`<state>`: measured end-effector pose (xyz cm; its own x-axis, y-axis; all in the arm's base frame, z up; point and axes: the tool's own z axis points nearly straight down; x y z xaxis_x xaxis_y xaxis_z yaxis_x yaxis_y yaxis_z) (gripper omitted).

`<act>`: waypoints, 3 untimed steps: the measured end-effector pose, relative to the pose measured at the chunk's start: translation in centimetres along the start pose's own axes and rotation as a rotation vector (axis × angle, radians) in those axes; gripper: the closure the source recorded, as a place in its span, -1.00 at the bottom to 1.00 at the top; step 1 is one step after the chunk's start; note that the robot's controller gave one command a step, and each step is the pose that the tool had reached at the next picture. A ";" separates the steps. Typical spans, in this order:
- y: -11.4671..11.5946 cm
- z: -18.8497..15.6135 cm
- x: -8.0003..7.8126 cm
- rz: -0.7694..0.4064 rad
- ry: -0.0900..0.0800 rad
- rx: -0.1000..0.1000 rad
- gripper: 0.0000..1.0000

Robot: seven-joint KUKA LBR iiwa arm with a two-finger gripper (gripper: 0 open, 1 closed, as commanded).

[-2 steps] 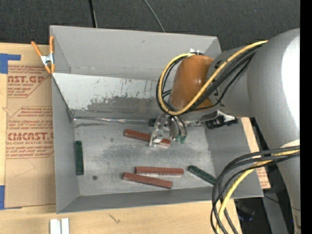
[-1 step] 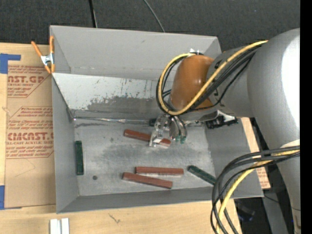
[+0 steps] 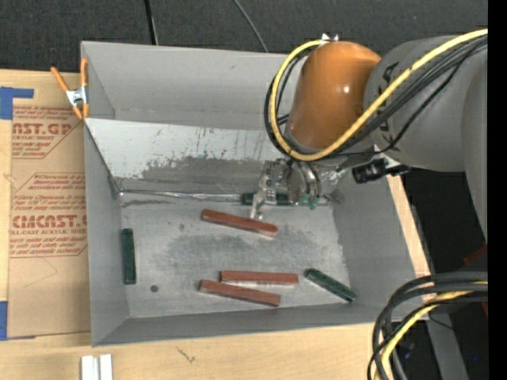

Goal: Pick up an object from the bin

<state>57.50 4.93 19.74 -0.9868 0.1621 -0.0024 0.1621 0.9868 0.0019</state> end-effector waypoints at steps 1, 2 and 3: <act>0.0 0.0 0.0 0.000 0.000 0.000 1.00; -4.8 -14.7 2.5 -0.359 -0.006 0.002 1.00; -4.7 -14.4 2.5 -0.359 -0.002 0.001 1.00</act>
Offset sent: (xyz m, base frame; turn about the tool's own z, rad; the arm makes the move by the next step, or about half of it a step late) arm -0.0334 -0.0432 0.1434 -0.3590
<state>54.25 0.66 34.13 -0.9808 -0.1948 -0.0044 -0.1948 0.9808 -0.0005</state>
